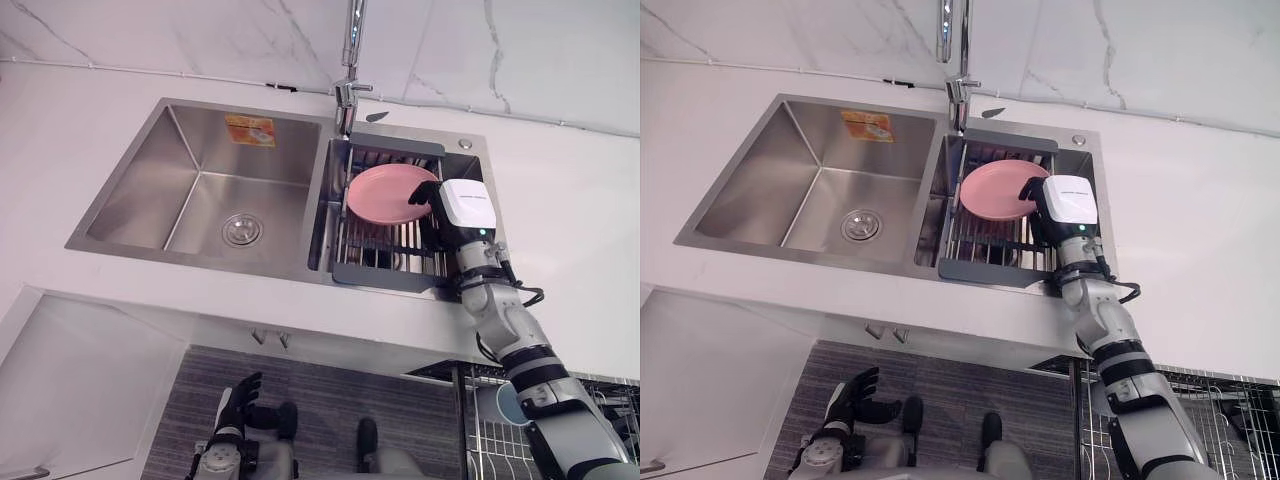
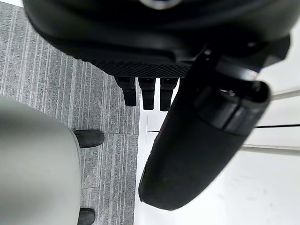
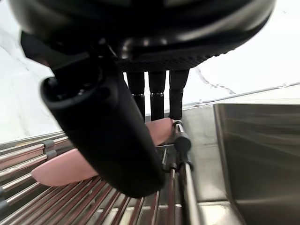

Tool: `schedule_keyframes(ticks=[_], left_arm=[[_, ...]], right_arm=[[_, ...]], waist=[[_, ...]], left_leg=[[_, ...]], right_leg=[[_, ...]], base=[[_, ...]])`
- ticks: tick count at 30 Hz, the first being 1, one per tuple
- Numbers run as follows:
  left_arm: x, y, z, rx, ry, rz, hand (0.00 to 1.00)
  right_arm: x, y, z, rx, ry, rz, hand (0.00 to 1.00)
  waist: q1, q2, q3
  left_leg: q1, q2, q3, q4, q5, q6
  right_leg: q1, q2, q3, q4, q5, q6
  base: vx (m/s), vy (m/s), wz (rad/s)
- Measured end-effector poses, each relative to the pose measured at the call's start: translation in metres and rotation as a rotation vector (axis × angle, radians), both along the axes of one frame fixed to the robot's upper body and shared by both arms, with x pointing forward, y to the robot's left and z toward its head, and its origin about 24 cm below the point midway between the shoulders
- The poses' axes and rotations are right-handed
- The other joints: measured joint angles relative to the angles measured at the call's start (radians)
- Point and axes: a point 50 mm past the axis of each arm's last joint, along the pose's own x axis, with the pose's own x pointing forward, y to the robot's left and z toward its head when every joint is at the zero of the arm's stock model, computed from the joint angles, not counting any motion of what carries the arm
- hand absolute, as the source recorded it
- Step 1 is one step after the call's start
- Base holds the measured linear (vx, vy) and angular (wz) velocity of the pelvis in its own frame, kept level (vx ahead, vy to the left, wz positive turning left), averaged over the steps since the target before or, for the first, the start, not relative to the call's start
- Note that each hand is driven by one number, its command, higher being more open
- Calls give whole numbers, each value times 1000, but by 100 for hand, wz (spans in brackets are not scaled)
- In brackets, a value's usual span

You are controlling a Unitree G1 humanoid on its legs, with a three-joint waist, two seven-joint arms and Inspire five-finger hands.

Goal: Walk over to the sink, pick up the cup, carry it to the dishwasher, place the cup inside the dishwasher, then close the dishwasher door

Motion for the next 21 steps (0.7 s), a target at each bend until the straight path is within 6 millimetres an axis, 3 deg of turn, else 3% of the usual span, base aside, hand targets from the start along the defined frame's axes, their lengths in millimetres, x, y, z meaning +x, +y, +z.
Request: schedule_keyframes(ticks=[11, 21], left_arm=[[1, 1, 0, -2, -2, 5, 90], [1, 4, 0, 7, 5, 2, 90]], right_arm=[[-1, -8, 4, 34, -10, -6, 30], [-26, 1, 1, 50, -41, 48, 30]], waist=[[-2, -3, 8], [-13, -4, 9]], left_leg=[[7, 2, -5, 3, 6, 2], [41, 8, 3, 0, 3, -2]], right_leg=[[4, 2, -2, 4, 5, -8], [37, -1, -1, 9, 5, -7]], base=[[21, -6, 1], [0, 0, 0]])
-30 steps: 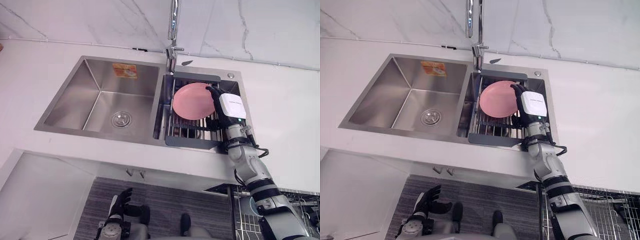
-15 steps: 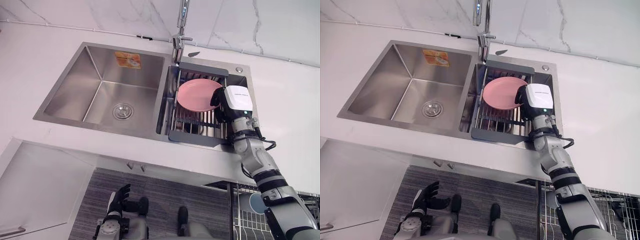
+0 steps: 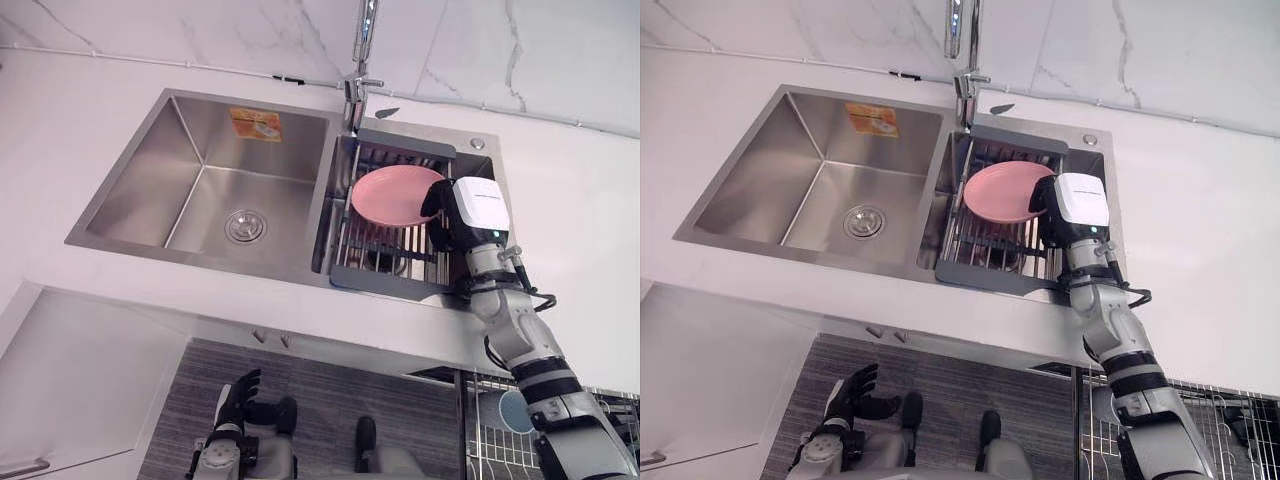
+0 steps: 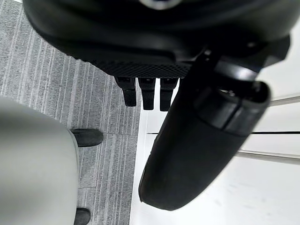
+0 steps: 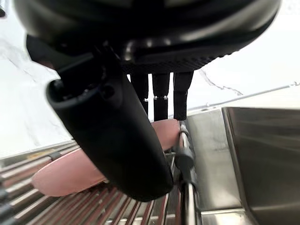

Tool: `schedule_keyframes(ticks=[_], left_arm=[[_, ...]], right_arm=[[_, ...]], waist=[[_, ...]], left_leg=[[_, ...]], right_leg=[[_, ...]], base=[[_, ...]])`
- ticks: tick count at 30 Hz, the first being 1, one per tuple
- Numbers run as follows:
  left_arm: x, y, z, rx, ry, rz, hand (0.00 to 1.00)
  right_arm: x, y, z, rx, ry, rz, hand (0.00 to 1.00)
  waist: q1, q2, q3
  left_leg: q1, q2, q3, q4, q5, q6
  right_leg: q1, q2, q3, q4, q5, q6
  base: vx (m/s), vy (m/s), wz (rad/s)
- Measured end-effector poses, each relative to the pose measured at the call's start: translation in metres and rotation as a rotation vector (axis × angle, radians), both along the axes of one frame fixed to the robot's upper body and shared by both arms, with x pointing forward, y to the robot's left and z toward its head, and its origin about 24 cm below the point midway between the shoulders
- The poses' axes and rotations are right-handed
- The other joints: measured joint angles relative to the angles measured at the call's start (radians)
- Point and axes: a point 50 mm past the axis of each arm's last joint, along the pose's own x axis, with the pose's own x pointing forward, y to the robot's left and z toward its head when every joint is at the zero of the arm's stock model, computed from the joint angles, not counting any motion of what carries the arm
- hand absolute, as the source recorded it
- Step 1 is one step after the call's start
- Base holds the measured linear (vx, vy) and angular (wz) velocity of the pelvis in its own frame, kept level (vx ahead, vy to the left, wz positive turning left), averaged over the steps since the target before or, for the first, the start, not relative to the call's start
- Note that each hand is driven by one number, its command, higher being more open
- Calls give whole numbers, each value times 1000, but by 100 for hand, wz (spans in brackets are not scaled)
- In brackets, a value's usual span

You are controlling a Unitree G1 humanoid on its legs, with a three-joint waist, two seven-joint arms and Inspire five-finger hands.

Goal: Walk over to the sink, pick up the cup, carry it to the dishwasher, place the cup inside the dishwasher, then close the dishwasher door

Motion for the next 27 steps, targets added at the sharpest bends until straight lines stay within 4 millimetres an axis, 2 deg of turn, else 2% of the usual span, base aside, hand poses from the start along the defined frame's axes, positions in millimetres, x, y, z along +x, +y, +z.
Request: schedule_keyframes(ticks=[14, 20, 22, 27], left_arm=[[-6, 2, -4, 16, 39, -32, 90], [-10, 2, -7, 15, 61, -28, 90], [-13, 2, -9, 19, 81, -33, 90], [-16, 3, -11, 18, 98, -20, 90]], right_arm=[[-28, 15, 4, -20, -51, 105, 30], [-49, 30, 17, -9, -136, 206, 30], [-58, 30, 15, -1, -135, 217, 30], [-75, 21, 12, 48, -144, 160, 30]], waist=[[-37, -10, -15], [-38, -9, -41], [-38, -9, -63], [-45, -8, -73]], left_leg=[[29, 3, 21, 4, -1, -2], [31, 4, 25, 4, -1, -2], [33, 4, 25, 4, -1, -2], [48, 6, 33, -1, -3, -3]], right_leg=[[20, -1, 18, -1, 0, 0], [22, 0, 23, -6, 0, 0], [26, 0, 23, -10, 0, 0], [40, 1, 30, -15, 2, -2]], base=[[-18, -5, -3], [-36, -8, -2], [0, 0, 0], [-15, -6, -4]])
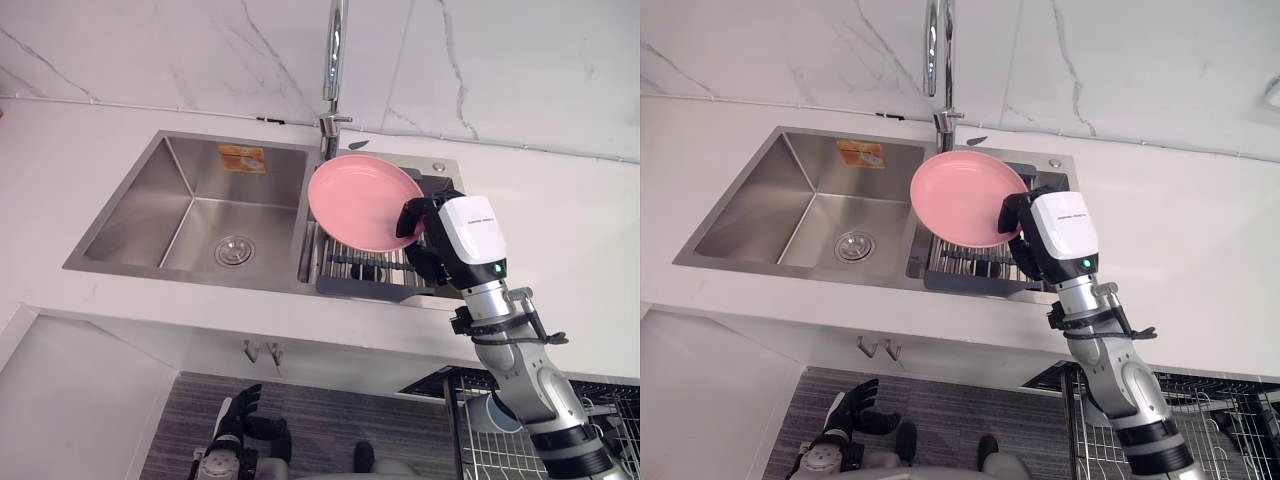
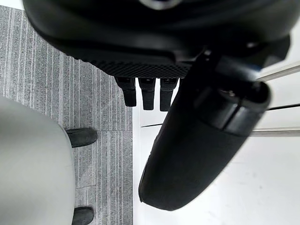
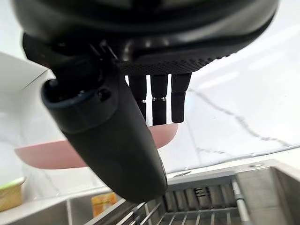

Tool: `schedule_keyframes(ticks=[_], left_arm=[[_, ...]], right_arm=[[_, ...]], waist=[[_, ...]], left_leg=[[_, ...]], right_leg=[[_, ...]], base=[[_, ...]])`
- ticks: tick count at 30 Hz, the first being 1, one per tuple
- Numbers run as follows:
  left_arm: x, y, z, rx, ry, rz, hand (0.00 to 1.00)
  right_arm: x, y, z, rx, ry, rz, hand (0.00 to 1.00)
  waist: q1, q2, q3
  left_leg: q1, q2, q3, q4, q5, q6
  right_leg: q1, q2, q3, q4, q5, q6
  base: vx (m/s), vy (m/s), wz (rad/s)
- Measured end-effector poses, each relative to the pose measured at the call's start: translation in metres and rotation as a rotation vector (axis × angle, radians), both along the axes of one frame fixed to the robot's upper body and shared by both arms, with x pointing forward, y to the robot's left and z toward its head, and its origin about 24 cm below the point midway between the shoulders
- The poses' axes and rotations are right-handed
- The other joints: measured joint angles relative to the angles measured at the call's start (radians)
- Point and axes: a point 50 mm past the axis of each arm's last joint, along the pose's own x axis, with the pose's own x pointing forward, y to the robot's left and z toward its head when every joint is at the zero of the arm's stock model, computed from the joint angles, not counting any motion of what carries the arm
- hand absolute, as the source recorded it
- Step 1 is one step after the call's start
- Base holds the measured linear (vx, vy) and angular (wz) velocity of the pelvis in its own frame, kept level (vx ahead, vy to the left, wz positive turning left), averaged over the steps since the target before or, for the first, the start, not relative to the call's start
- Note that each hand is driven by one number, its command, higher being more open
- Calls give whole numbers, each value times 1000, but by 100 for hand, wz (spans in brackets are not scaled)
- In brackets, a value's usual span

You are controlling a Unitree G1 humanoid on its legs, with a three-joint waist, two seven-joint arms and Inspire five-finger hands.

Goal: Walk over to the sink, pick up the cup, carry it to the dishwasher, place the cup inside the dishwasher, then close the dishwasher door

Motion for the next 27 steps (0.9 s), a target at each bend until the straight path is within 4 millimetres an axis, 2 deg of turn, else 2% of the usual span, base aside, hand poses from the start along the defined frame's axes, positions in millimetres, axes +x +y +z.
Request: schedule_keyframes(ticks=[8, 14, 18, 23, 27], left_arm=[[-5, 0, -2, 0, 20, 0, 90], [-7, -1, -3, 9, 35, -18, 90], [-6, -2, -4, 7, 35, -21, 90], [-5, -5, -3, 6, 32, -40, 90], [-4, -5, -3, 5, 29, -38, 90]], right_arm=[[-24, -19, 3, 122, -61, -143, 30], [-37, -22, -6, 173, -38, -193, 30], [-45, -25, -4, 205, -53, -226, 30], [-47, -29, -1, 211, -78, -250, 30], [-47, -34, -4, 235, -73, -300, 30]], waist=[[-23, 2, -16], [-32, 3, -31], [-42, 7, -29], [-48, 12, -26], [-46, 11, -24]], left_leg=[[22, 6, 33, 0, -7, 0], [19, 12, 23, 2, -16, -8], [5, 13, 22, 12, -19, -6], [-17, 13, 75, 104, -78, -7], [-20, 11, 186, 157, -124, 4]], right_leg=[[6, 6, 31, -3, 4, -4], [7, 12, 25, -1, 4, -7], [-14, 13, 24, 21, 0, -10], [-64, 15, 94, 90, -14, -7], [-122, 31, 231, 118, -9, 4]], base=[[-19, -10, -14], [-14, -14, 4], [-13, -10, 3], [-8, 4, -40], [-22, 30, -91]])
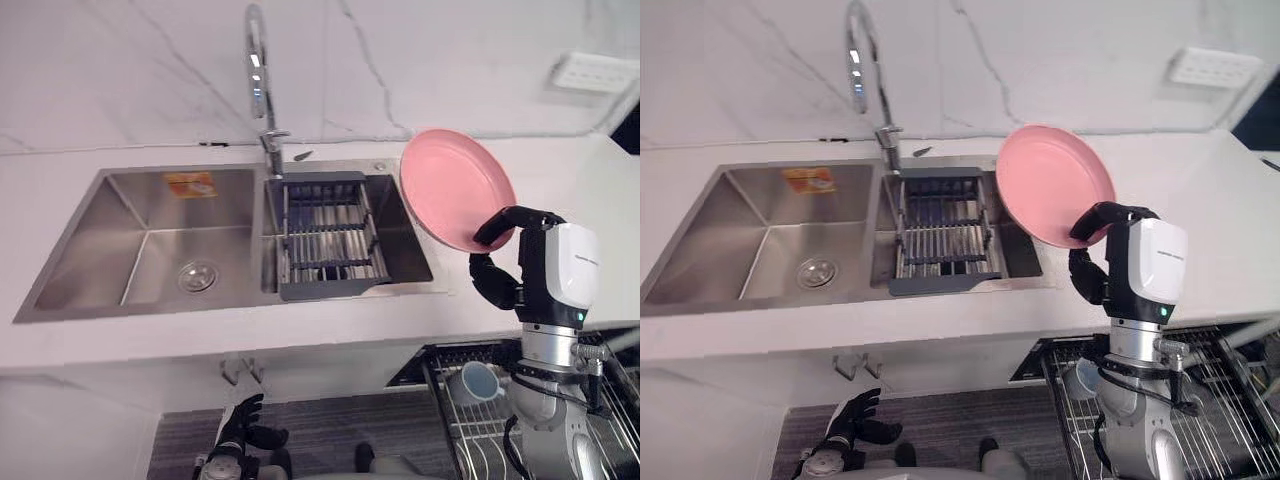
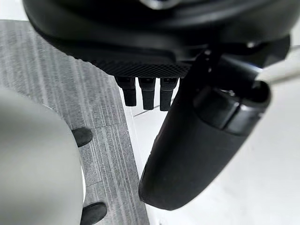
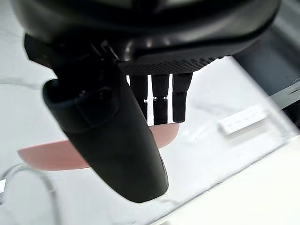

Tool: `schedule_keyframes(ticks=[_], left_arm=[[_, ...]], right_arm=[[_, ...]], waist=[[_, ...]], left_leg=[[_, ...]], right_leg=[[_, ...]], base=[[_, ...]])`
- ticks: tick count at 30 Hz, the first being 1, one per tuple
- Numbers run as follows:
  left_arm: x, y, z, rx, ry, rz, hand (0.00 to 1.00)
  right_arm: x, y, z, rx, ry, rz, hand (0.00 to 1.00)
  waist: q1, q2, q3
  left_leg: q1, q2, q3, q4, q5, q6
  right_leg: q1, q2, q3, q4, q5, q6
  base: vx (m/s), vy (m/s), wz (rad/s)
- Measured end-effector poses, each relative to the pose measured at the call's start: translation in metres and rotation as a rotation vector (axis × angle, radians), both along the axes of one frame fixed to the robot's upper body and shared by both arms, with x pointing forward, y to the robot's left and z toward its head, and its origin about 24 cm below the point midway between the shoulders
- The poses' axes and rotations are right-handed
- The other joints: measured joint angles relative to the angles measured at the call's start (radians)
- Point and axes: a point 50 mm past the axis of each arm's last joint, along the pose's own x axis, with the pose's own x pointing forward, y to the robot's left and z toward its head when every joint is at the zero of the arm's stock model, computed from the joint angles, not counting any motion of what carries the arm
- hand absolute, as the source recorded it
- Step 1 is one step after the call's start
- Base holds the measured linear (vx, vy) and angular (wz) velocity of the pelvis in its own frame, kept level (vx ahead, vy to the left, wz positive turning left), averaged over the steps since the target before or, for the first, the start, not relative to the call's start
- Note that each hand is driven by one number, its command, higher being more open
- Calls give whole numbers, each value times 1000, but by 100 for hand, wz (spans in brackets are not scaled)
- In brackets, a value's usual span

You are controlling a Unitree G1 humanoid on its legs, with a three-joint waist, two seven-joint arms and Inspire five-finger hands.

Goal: Walk over to the sink, pick up the cup, carry it to the dishwasher, place the cup inside the dishwasher, then close the dishwasher door

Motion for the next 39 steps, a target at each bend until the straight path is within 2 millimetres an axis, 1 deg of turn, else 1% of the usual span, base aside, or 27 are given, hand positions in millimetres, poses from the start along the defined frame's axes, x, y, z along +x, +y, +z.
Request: schedule_keyframes(ticks=[1, 2, 3, 4, 5, 6, 7, 8, 9, 10, 11, 12, 14, 16, 17, 19, 22, 24, 28, 31, 34, 36, 39], left_arm=[[0, 0, 0, 0, 0, 0, 90], [0, 1, 0, 2, 0, 2, 90], [0, 1, 0, 3, -2, 3, 90], [0, 1, 0, 3, -3, 3, 90], [2, 1, 1, 5, -8, 10, 90], [2, 0, 1, 8, -8, 16, 90], [2, 1, 1, 10, -8, 22, 90], [2, 3, 1, 13, -6, 34, 90], [4, 5, 1, 18, -7, 34, 90], [5, 5, 2, 20, -8, 32, 90], [6, 5, 1, 20, -2, 30, 90], [3, 1, -1, 9, 9, 26, 90], [2, -1, -1, 8, 9, 22, 90], [3, -1, -1, 12, 10, 6, 90], [3, -2, -1, 12, 11, 0, 90], [2, -4, -1, 12, 14, -12, 90], [0, -6, -2, 9, 22, -16, 90], [-2, -6, -3, 14, 25, -25, 90], [-2, -7, -3, 13, 25, -31, 90], [-2, -8, -3, 12, 26, -30, 90], [-5, -10, -4, 5, 28, -28, 90], [-5, -13, -4, -3, 26, -28, 90], [-5, -14, -3, -7, 18, -25, 90]], right_arm=[[1, 0, -1, 2, 6, -4, 30], [2, -2, -4, 8, 22, -13, 30], [4, -3, -8, 15, 43, -27, 30], [4, -5, -10, 18, 54, -36, 30], [5, -7, -14, 23, 74, -53, 30], [5, -7, -16, 27, 88, -57, 30], [6, -6, -17, 29, 92, -53, 30], [6, -2, -18, 31, 99, -37, 30], [7, 2, -19, 31, 102, -15, 30], [7, 4, -20, 31, 103, -3, 30], [7, 5, -21, 30, 109, 7, 30], [2, 5, -28, 39, 143, 0, 30], [-3, 4, -34, 53, 172, -11, 30], [-15, -1, -44, 76, 217, -57, 30], [-19, -4, -46, 79, 229, -75, 30], [-32, -15, -54, 95, 274, -154, 30], [-41, -24, -57, 105, 289, -217, 30], [-43, -26, -57, 113, 284, -236, 30], [-48, -31, -59, 129, 288, -274, 30], [-51, -36, -67, 160, 311, -305, 30], [-60, -45, -77, 187, 356, -357, 30], [-68, -55, -79, 191, 372, -410, 30], [-75, -65, -81, 218, 376, -470, 30]], waist=[[1, -1, 1], [0, -2, 3], [0, -2, 7], [-2, -1, 11], [-3, 2, 18], [-2, 8, 21], [-2, 4, 22], [-2, -6, 22], [1, -15, 21], [3, -21, 22], [2, -10, 26], [2, 9, 16], [4, 11, 13], [-1, 14, 9], [-2, 14, 9], [-7, 16, 8], [-16, 16, 8], [-26, 17, 7], [-27, 19, 6], [-27, 20, 6], [-28, 32, 0], [-28, 43, 1], [-31, 49, 6]], left_leg=[[0, 0, 21, 9, -10, -4], [0, 0, 55, 34, -29, 4], [-5, 9, 82, 70, -48, 13], [-7, 12, 92, 88, -58, 17], [-9, 25, 121, 115, -72, 27], [-14, 43, 151, 130, -86, 34], [-15, 48, 166, 138, -94, 34], [-14, 51, 182, 159, -111, 30], [-18, 54, 190, 189, -137, 20], [-19, 53, 195, 205, -147, 12], [-21, 66, 193, 222, -159, 0], [-23, 79, 173, 215, -155, -4], [-19, 90, 167, 202, -147, -8], [-8, 86, 163, 166, -126, -16], [-5, 84, 161, 157, -120, -17], [3, 75, 129, 139, -105, -22], [32, 67, 126, 116, -103, -22], [40, 65, 127, 111, -103, -22], [49, 53, 131, 93, -99, -16], [59, 48, 138, 82, -98, -14], [66, 42, 143, 68, -98, -14], [65, 35, 148, 56, -96, -11], [65, 30, 163, 54, -96, -11]], right_leg=[[-12, 4, 25, 6, 2, 3], [-28, 15, 70, 11, 9, 11], [-39, 14, 87, 10, 3, 0], [-43, 5, 64, 12, -5, -20], [-50, -26, -33, 17, -9, -79], [-69, -52, -119, 82, -25, -100], [-89, -66, -154, 150, -36, -90], [-99, -87, -209, 258, -69, -82], [-75, -97, -248, 267, -115, -60], [-60, -101, -261, 229, -132, -48], [-43, -93, -262, 193, -123, -17], [-16, -62, -264, 125, -88, -22], [-2, -42, -260, 88, -64, -20], [0, -34, -256, 68, -56, -22], [4, -34, -256, 65, -54, -22], [22, -34, -259, 42, -47, -19], [54, -37, -259, 15, -44, -13], [66, -37, -258, 1, -39, -8], [68, -44, -251, -15, -30, -1], [67, -46, -240, -17, -28, 1], [58, -47, -226, -9, -28, 2], [35, -51, -211, 14, -35, 5], [6, -59, -199, 62, -57, 6]], base=[[-40, 70, -126], [-44, 76, -124], [-53, 67, -117], [-67, 66, -99], [-85, 60, -84], [-90, 62, -77], [-53, 24, -60], [-8, -24, -46], [10, -49, -43], [7, -74, -33], [15, -78, -21], [26, -62, -19], [60, -65, -19], [83, -58, -12], [99, -19, -1], [99, 3, 2], [64, 33, 1], [24, 20, -1], [-4, 29, -4], [-26, 23, -10], [-21, 16, -14], [-17, 19, -18], [-37, 16, -15]])
